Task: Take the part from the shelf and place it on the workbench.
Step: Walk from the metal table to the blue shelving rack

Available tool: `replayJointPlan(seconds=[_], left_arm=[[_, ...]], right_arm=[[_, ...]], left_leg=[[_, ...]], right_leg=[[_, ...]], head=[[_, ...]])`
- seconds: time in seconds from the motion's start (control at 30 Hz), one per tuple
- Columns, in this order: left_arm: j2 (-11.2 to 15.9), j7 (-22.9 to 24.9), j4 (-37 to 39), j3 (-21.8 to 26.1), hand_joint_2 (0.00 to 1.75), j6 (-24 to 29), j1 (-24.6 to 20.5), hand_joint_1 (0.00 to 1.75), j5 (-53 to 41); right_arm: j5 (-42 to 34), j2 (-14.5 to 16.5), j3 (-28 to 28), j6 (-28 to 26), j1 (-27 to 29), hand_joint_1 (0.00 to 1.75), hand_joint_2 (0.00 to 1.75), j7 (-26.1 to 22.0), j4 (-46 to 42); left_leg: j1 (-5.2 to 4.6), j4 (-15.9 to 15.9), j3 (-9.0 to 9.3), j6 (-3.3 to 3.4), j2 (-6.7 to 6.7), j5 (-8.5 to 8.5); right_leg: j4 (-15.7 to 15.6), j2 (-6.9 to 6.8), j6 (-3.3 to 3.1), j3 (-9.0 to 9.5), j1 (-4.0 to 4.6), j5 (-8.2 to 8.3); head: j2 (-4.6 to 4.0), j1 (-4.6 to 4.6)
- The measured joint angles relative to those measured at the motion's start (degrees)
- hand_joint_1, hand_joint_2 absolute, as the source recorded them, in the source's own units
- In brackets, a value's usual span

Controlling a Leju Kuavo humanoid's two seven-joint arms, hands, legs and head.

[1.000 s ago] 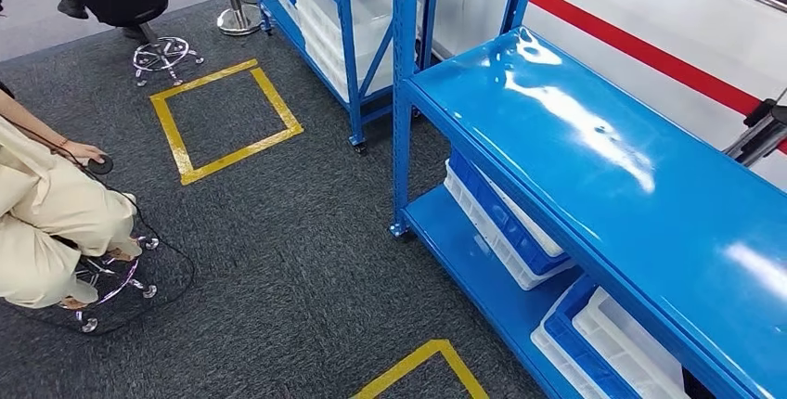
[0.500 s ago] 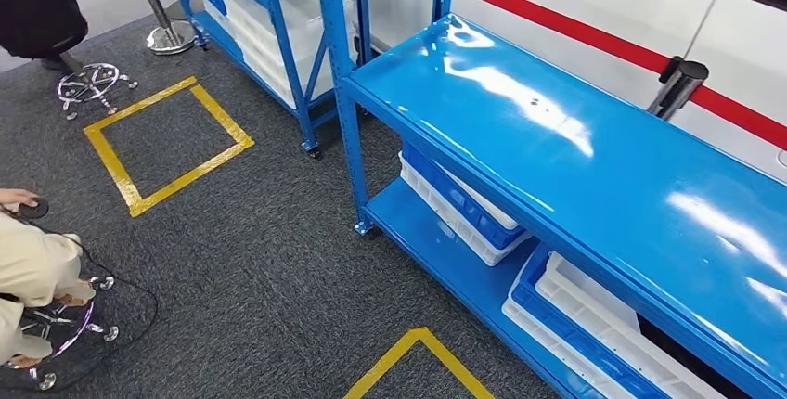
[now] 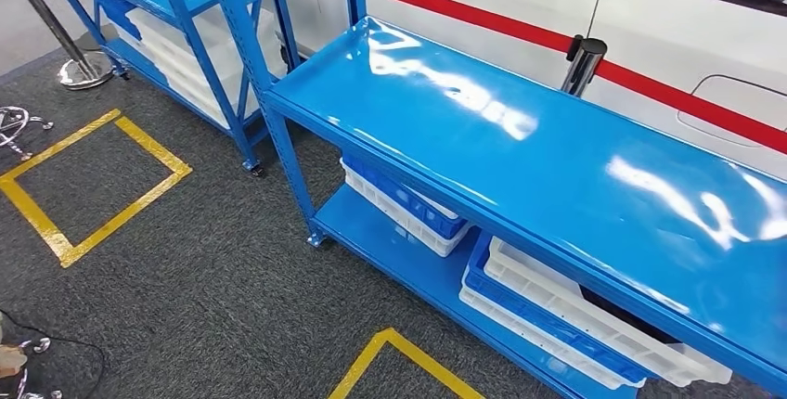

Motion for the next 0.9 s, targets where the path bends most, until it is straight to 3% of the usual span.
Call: replayJointPlan(seconds=[0.07,0.13,0.2,0.27,0.3,0.33,0.37,0.43,0.5,0.57,0.6,0.67,0.73,0.8,0.83,0.9], left_arm=[[-0.02,0.00,0.01,0.00,0.00,0.02,-0.06,0.00,0.01],[-0.10,0.00,0.01,0.01,0.00,0.02,-0.08,0.00,0.03],[-0.14,0.01,0.01,0.02,0.00,0.02,0.06,0.00,0.02],[-0.15,0.02,0.01,0.02,0.00,0.03,0.23,0.00,0.02],[-0.15,0.02,0.01,0.02,0.00,0.04,0.26,0.00,0.03],[-0.16,0.02,0.01,0.02,0.00,0.04,0.25,0.00,0.03],[-0.17,0.02,0.01,0.02,0.00,0.04,0.24,0.00,0.03],[-0.17,0.02,0.01,0.02,0.00,0.05,0.22,0.00,0.04],[-0.16,0.02,-0.01,0.02,0.00,0.08,0.19,0.00,0.05],[-0.18,0.03,-0.01,0.03,0.00,0.11,0.03,0.00,0.08],[-0.19,0.03,-0.01,0.03,0.00,0.12,-0.06,0.00,0.09],[-0.21,0.01,-0.01,0.04,0.00,0.12,-0.15,0.00,0.09],[-0.22,0.01,-0.01,0.04,0.00,0.08,-0.04,0.00,0.03],[-0.22,0.01,-0.01,0.04,0.00,0.00,0.09,0.00,-0.07],[-0.22,0.02,-0.01,0.04,0.00,-0.03,0.12,0.00,-0.12],[-0.20,0.01,-0.01,0.04,0.00,-0.10,0.13,0.00,-0.21]], right_arm=[[0.04,-0.03,0.01,0.00,0.06,0.00,0.00,0.02,0.00],[0.04,-0.10,0.01,0.00,0.10,0.00,0.00,0.03,0.00],[0.05,-0.16,0.01,0.00,-0.02,0.00,0.00,0.04,0.00],[0.09,-0.17,0.02,0.00,-0.11,0.00,0.00,0.04,0.00],[0.10,-0.19,0.02,0.00,-0.05,0.00,0.00,0.03,0.00],[0.11,-0.22,0.02,0.00,0.05,0.00,0.00,0.03,0.00],[0.14,-0.29,0.02,0.01,0.13,0.00,0.00,0.03,0.00],[0.25,-0.39,0.02,0.00,0.12,0.00,0.00,0.03,0.00],[0.37,-0.39,0.01,0.00,-0.10,0.00,0.00,0.03,0.00],[0.44,-0.36,0.01,0.00,-0.16,0.00,0.00,0.03,0.00],[0.47,-0.34,0.01,0.00,-0.13,0.00,0.00,0.03,0.00],[0.44,-0.36,0.00,0.01,-0.10,0.00,0.00,0.04,0.00],[0.35,-0.28,-0.01,0.01,-0.12,0.00,0.00,0.05,0.00],[0.19,-0.20,-0.05,-0.02,-0.06,0.00,0.00,0.03,0.00],[0.10,-0.21,-0.10,-0.04,0.01,0.00,0.00,-0.01,0.00],[-0.08,-0.22,-0.19,-0.14,0.12,0.00,0.00,-0.16,0.00]], left_leg=[[-0.26,-0.59,0.19,0.20,1.01,0.16],[-0.22,-1.49,0.46,0.66,2.40,0.76],[-0.19,-2.10,0.60,1.04,4.17,1.16],[-0.27,-2.12,0.50,1.16,6.09,1.16],[-0.26,-2.10,0.46,1.13,6.98,1.13],[-0.22,-2.09,0.46,1.04,7.78,1.08],[-0.14,-2.06,0.51,0.89,8.53,1.00],[-0.22,-1.84,0.76,0.27,9.84,0.61],[-0.50,-1.61,1.13,-0.58,10.93,0.13],[-0.43,-1.75,1.66,-1.34,11.96,-0.12],[-0.20,-1.66,1.86,-1.78,11.68,-0.36],[0.19,0.79,1.10,-2.45,9.01,-2.56],[0.31,7.66,-1.86,-2.58,5.83,-6.70],[0.30,14.18,-5.02,-2.41,5.00,-9.01],[0.30,14.86,-5.51,-2.22,4.89,-8.51],[0.28,9.91,-3.54,-1.56,4.13,-4.65]], right_leg=[[-0.09,0.86,0.54,-0.58,-0.10,0.28],[1.13,-0.95,0.79,-1.65,-0.02,-0.27],[6.48,-4.20,0.48,-4.46,-0.03,-2.89],[13.61,-5.44,0.51,-8.02,-0.29,-5.68],[15.41,-5.64,0.88,-8.84,-0.48,-6.08],[15.06,-5.89,1.46,-8.52,-0.67,-5.62],[12.41,-6.39,2.16,-6.97,-0.90,-4.44],[4.31,-9.04,3.11,-2.40,-1.19,-1.81],[0.10,-10.86,2.70,-0.04,-1.03,-0.77],[-0.09,-9.92,1.69,-0.25,-0.75,-0.75],[-0.17,-9.22,1.24,-0.23,-0.96,-0.67],[-0.35,-7.91,0.34,-0.08,-1.31,-0.36],[-0.35,-6.60,-0.33,-0.16,-1.18,-0.06],[-0.31,-5.01,-0.63,-0.29,-0.76,0.10],[-0.30,-4.18,-0.67,-0.26,-0.61,0.13],[-0.29,-2.53,-0.64,-0.07,-0.40,0.15]], head=[[0.00,-0.05],[0.01,0.06],[0.01,0.35],[0.00,0.54],[0.00,0.54],[0.00,0.57],[0.00,0.59],[0.00,0.71],[0.00,0.63],[0.00,0.42],[0.00,0.31],[0.00,0.16],[0.00,0.01],[0.00,0.01],[0.00,0.00],[0.00,0.00]])
